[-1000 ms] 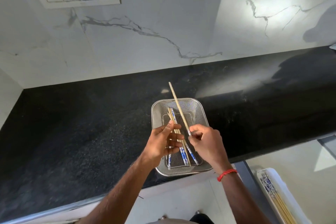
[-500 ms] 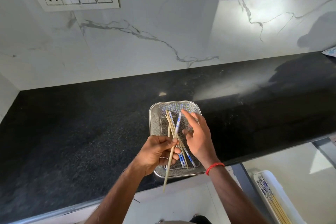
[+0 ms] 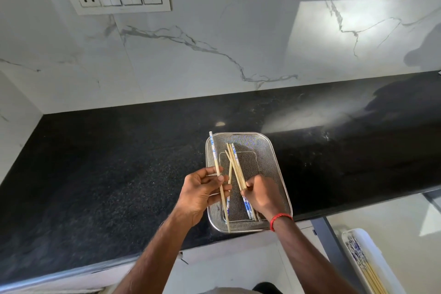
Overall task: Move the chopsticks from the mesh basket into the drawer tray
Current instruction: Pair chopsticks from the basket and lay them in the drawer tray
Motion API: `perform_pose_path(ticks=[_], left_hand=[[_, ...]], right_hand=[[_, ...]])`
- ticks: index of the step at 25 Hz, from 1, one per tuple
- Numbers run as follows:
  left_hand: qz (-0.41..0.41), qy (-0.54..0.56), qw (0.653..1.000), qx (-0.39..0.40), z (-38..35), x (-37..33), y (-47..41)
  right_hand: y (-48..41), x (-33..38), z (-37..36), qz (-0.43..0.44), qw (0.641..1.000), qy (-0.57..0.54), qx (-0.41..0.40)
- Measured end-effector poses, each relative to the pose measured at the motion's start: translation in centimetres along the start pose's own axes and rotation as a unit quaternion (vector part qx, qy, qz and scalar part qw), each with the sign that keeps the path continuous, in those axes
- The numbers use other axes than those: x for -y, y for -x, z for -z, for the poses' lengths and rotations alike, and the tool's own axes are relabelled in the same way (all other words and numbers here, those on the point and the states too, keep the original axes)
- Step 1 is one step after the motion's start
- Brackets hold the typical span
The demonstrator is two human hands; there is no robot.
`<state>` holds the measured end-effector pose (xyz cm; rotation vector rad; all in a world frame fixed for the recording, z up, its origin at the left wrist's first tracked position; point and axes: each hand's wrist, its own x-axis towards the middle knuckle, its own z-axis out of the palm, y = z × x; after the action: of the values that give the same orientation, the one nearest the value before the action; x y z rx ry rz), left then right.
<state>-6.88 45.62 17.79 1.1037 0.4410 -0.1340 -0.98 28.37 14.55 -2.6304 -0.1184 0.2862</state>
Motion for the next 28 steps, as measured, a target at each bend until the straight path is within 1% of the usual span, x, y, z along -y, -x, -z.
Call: perform_pose_path(ticks=[2,5,7,8,10,12,14,16,17,18,19,20,21,23,25,28], left_hand=[[-0.001,0.006,1.0,-0.006,0.1,0.0,0.0],[-0.003,0.005,1.0,-0.01,-0.1,-0.2,0.0],[-0.002,0.006,1.0,-0.008,-0.2,-0.2,-0.1],[-0.001,0.004,1.0,-0.004,-0.3,-0.2,-0.2],[0.001,-0.01,1.0,-0.002,-0.3,-0.1,-0.4],[0.001,-0.027,1.0,-0.007,-0.1,0.1,-0.4],[0.002,-0.028,1.0,-0.005,0.2,0.2,-0.4],[0.003,-0.027,1.0,0.002,0.4,0.1,-0.3],[0.002,-0.026,1.0,0.004,0.4,0.0,-0.1],[0.002,-0.026,1.0,0.005,0.4,-0.1,-0.1],[0.002,-0.028,1.0,0.005,0.4,-0.1,0.0],[0.002,-0.03,1.0,0.005,0.3,-0.1,0.1],[0.002,-0.03,1.0,0.004,0.4,-0.2,0.1],[0.002,-0.028,1.0,0.002,0.4,-0.3,0.1],[0.003,-0.027,1.0,0.003,0.5,-0.5,0.0],[0.002,-0.032,0.999,0.007,0.3,-0.5,0.0]], right_hand=[[0.1,-0.2,0.5,0.014,0.999,-0.031,-0.009],[0.4,0.8,1.6,0.075,0.991,-0.107,-0.025],[1.2,2.1,2.1,0.109,0.979,-0.174,-0.012],[1.8,2.7,2.1,0.126,0.973,-0.191,0.001],[2.9,3.7,1.6,0.17,0.97,-0.175,0.006],[3.7,4.1,1.2,0.205,0.969,-0.137,-0.007],[3.6,3.7,1.5,0.217,0.962,-0.163,-0.01],[3.0,2.7,2.0,0.196,0.961,-0.191,-0.035],[2.6,1.9,2.2,0.18,0.968,-0.164,-0.053],[2.1,0.8,2.2,0.165,0.979,-0.105,-0.06],[1.9,-0.3,2.0,0.148,0.987,-0.031,-0.048],[1.7,-1.1,1.8,0.13,0.99,0.041,-0.021],[1.7,-1.7,1.5,0.115,0.99,0.082,0.006],[1.8,-2.2,0.9,0.107,0.989,0.099,0.024],[1.8,-2.1,0.7,0.106,0.988,0.107,0.016],[2.2,-1.7,1.8,0.046,0.996,0.07,-0.009]])
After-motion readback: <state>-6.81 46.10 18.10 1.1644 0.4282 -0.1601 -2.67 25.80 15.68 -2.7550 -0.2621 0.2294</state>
